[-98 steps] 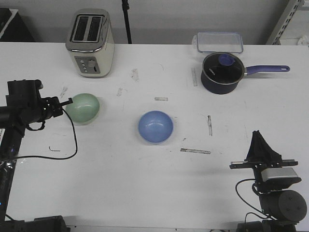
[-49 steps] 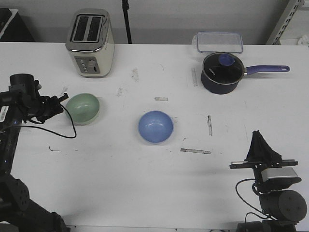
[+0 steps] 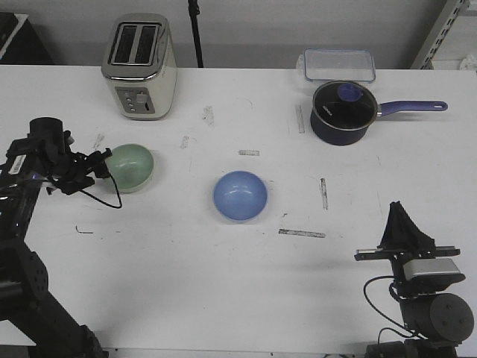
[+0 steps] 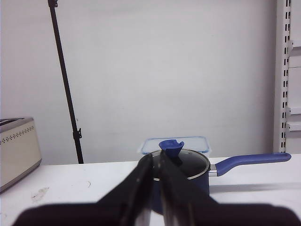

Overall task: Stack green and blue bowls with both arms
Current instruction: 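Close the left gripper on the green bowl's rim and lift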

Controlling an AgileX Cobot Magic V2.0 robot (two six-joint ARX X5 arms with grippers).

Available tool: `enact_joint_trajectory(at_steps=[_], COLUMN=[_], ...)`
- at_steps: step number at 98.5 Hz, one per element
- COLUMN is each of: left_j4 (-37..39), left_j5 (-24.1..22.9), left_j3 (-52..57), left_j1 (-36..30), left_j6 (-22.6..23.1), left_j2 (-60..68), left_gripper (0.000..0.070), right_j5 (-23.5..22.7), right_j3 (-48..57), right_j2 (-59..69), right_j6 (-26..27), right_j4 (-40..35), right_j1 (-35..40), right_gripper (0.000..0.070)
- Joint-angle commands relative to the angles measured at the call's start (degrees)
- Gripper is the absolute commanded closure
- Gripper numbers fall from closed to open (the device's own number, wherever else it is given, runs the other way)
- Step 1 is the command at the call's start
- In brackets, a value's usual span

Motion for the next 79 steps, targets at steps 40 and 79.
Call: enact_joint_trajectory(at_steps=[40, 79], left_j4=[1.4, 2.2], left_j5=[0.3, 0.6], left_j3=[1.3, 1.3], left_j1=[-2.1, -2.3], left_j6=[0.2, 0.2], left_j2=[4.0, 3.3], left_gripper=[0.0558, 0.0699], right_j5=[0.2, 0.2], right_j3=[0.2, 0.2], right_j2=[0.0, 0.0], right_j6=[0.2, 0.2], right_j4=[0.8, 0.8], right_j1=[0.0, 0.0], right_gripper=[0.0688, 0.0688])
